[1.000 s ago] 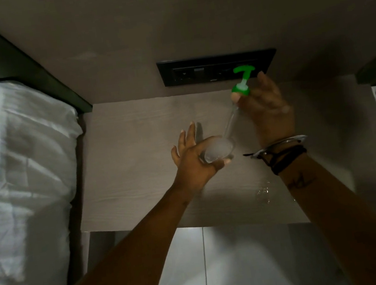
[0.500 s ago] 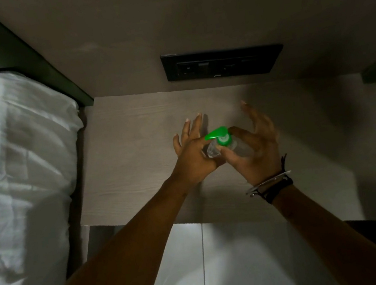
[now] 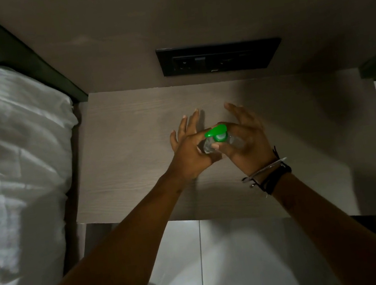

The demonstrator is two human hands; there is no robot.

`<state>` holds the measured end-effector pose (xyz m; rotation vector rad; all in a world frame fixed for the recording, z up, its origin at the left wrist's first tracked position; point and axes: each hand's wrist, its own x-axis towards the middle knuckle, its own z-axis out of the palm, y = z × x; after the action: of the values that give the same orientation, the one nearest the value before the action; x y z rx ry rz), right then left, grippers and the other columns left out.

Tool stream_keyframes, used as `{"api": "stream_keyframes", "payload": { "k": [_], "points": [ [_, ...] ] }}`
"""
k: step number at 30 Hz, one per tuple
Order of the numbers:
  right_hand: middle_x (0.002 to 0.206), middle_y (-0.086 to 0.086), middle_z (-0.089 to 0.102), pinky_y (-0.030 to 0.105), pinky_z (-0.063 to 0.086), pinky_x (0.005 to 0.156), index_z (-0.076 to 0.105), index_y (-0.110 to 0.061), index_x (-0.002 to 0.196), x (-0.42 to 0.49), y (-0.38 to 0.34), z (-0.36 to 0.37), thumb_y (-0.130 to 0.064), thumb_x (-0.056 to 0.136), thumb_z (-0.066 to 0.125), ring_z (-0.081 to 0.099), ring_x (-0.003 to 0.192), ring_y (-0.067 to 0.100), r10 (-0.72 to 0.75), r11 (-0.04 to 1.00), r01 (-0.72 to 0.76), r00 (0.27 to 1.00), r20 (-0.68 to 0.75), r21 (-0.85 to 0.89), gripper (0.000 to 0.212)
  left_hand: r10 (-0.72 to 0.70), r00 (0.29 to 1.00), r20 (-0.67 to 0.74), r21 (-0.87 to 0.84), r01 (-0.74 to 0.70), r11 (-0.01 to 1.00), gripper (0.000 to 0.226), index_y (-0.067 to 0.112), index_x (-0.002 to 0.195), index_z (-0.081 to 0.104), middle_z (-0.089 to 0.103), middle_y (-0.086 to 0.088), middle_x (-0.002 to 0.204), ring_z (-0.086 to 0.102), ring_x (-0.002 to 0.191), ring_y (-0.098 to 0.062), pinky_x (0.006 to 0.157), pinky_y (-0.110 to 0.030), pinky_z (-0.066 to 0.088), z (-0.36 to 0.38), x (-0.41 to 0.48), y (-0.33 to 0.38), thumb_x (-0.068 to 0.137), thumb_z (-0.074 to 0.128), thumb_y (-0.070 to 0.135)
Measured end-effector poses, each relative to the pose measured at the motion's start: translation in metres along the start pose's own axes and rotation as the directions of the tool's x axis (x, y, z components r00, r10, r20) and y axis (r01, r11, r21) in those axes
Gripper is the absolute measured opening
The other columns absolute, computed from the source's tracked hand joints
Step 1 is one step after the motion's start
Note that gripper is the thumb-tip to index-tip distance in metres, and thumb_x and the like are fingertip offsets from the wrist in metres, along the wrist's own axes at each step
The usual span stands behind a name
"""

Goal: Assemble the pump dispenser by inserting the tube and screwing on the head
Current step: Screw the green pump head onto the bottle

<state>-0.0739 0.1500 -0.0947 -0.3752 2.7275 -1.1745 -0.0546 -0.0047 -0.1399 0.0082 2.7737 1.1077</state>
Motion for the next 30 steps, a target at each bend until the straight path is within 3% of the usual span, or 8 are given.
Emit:
{"api": "stream_keyframes", "payload": {
  "k": [3, 6, 8, 11, 16, 21, 26, 30],
  "points": [
    [0.140, 0.008, 0.047, 0.059, 0.034, 0.105, 0.059, -0.019, 0.092, 0.003, -0.005, 0.003, -0.047, 0.053, 0.085, 0.037, 0.132, 0.029, 0.075, 0.993, -0.083, 0.992, -0.098, -0.078, 0.054, 0.006, 1.000, 0.016, 0.000, -0.006, 1.000, 0.055, 0.032, 0.117, 0.060, 0.011, -0.002, 0.159, -0.006, 0.144, -0.024, 0.110, -0.054, -0.007, -0.001, -0.002, 0.001, 0.066, 0.076, 0.046],
    [0.147, 0.011, 0.034, 0.062, 0.036, 0.104, 0.044, -0.027, 0.119, 0.001, -0.004, 0.005, -0.071, 0.047, 0.074, 0.033, 0.134, 0.031, 0.055, 0.996, -0.057, 0.998, -0.037, -0.061, 0.090, 0.021, 1.000, 0.022, -0.042, -0.020, 0.999, 0.060, 0.036, 0.124, 0.055, 0.008, -0.001, 0.159, -0.010, 0.143, -0.019, 0.110, -0.050, -0.010, -0.003, -0.003, -0.001, 0.067, 0.070, 0.047],
    [0.157, 0.007, 0.022, 0.062, 0.028, 0.110, 0.045, -0.035, 0.124, 0.001, 0.001, 0.004, -0.065, 0.059, 0.069, 0.021, 0.142, 0.029, 0.021, 1.000, -0.022, 0.999, 0.041, 0.011, 0.076, 0.014, 1.000, 0.020, -0.046, -0.013, 0.999, 0.060, 0.036, 0.123, 0.056, 0.009, -0.002, 0.159, -0.009, 0.144, -0.022, 0.110, -0.053, -0.009, -0.004, -0.002, -0.001, 0.066, 0.076, 0.044],
    [0.151, 0.004, 0.037, 0.061, 0.026, 0.111, 0.065, -0.024, 0.095, 0.003, 0.003, 0.003, -0.041, 0.067, 0.077, 0.025, 0.141, 0.028, -0.004, 0.999, 0.005, 1.000, -0.020, 0.046, 0.035, 0.011, 1.000, 0.029, -0.046, -0.010, 0.999, 0.061, 0.040, 0.120, 0.056, 0.009, 0.000, 0.159, -0.008, 0.144, -0.024, 0.110, -0.054, -0.008, -0.002, 0.000, 0.000, 0.064, 0.080, 0.044],
    [0.139, 0.007, 0.044, 0.055, 0.041, 0.103, 0.049, -0.020, 0.113, 0.009, -0.010, 0.006, -0.072, 0.052, 0.067, 0.042, 0.128, 0.027, 0.118, 0.993, -0.119, 0.992, -0.052, -0.021, 0.083, 0.002, 0.999, 0.034, -0.013, -0.002, 1.000, 0.054, 0.042, 0.117, 0.057, 0.007, 0.003, 0.159, -0.010, 0.143, -0.018, 0.110, -0.053, -0.009, 0.000, 0.001, -0.003, 0.066, 0.073, 0.052],
    [0.154, 0.007, 0.031, 0.059, 0.027, 0.113, 0.061, -0.017, 0.114, 0.003, 0.011, 0.003, -0.023, 0.073, 0.077, 0.023, 0.144, 0.030, -0.016, 1.000, 0.015, 0.997, 0.075, 0.023, 0.044, 0.071, 0.997, 0.026, -0.050, -0.069, 0.996, 0.062, 0.046, 0.120, 0.052, 0.003, -0.001, 0.159, -0.016, 0.142, -0.017, 0.110, -0.051, -0.016, -0.002, 0.001, -0.005, 0.063, 0.076, 0.051],
    [0.157, 0.002, 0.026, 0.056, 0.021, 0.116, 0.058, -0.025, 0.090, 0.003, 0.005, 0.005, -0.052, 0.055, 0.082, 0.018, 0.145, 0.023, 0.043, 0.997, -0.047, 0.997, -0.064, -0.068, 0.050, 0.093, 0.996, 0.007, -0.017, -0.093, 0.996, 0.057, 0.038, 0.121, 0.056, 0.003, -0.004, 0.159, -0.017, 0.143, -0.018, 0.111, -0.054, -0.016, -0.003, -0.001, -0.005, 0.068, 0.073, 0.049],
    [0.161, 0.007, 0.002, 0.062, 0.015, 0.116, 0.050, -0.027, 0.128, -0.005, 0.008, 0.005, -0.049, 0.065, 0.078, 0.008, 0.147, 0.030, -0.001, 0.995, 0.006, 0.998, 0.057, -0.095, 0.072, 0.091, 0.994, 0.054, -0.015, -0.090, 0.996, 0.057, 0.033, 0.125, 0.055, -0.001, -0.005, 0.159, -0.020, 0.141, -0.020, 0.110, -0.054, -0.018, -0.009, -0.001, -0.002, 0.072, 0.075, 0.040]
  ]
}}
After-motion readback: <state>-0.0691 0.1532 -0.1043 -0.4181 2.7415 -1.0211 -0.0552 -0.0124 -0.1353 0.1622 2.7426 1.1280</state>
